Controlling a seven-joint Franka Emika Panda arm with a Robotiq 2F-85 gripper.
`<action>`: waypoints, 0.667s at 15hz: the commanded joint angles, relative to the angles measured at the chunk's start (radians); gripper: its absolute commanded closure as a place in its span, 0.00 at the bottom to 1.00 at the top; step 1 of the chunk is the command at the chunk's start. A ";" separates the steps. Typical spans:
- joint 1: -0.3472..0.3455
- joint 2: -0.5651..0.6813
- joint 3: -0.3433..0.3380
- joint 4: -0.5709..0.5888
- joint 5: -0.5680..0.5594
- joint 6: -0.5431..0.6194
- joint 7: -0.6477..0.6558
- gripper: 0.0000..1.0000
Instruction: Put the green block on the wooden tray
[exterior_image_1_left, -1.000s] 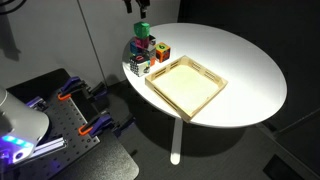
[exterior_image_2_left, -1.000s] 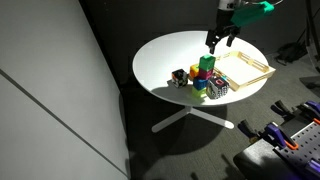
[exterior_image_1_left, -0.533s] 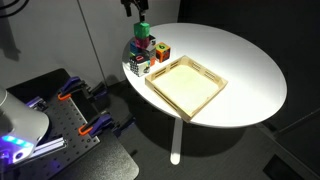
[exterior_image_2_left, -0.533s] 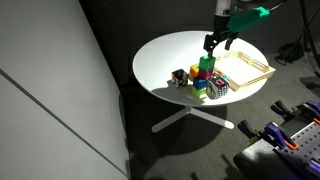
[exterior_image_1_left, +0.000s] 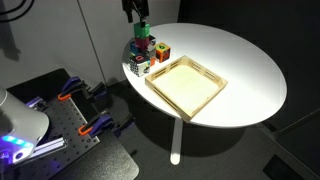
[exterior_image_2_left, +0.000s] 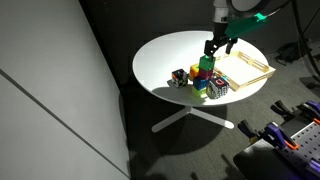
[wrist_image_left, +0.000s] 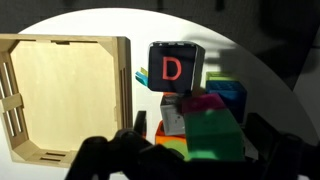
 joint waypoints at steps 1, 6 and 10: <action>0.019 0.034 -0.019 0.048 -0.024 -0.003 0.035 0.00; 0.027 0.061 -0.027 0.105 -0.014 -0.014 0.034 0.00; 0.041 0.081 -0.025 0.135 -0.011 -0.014 0.032 0.00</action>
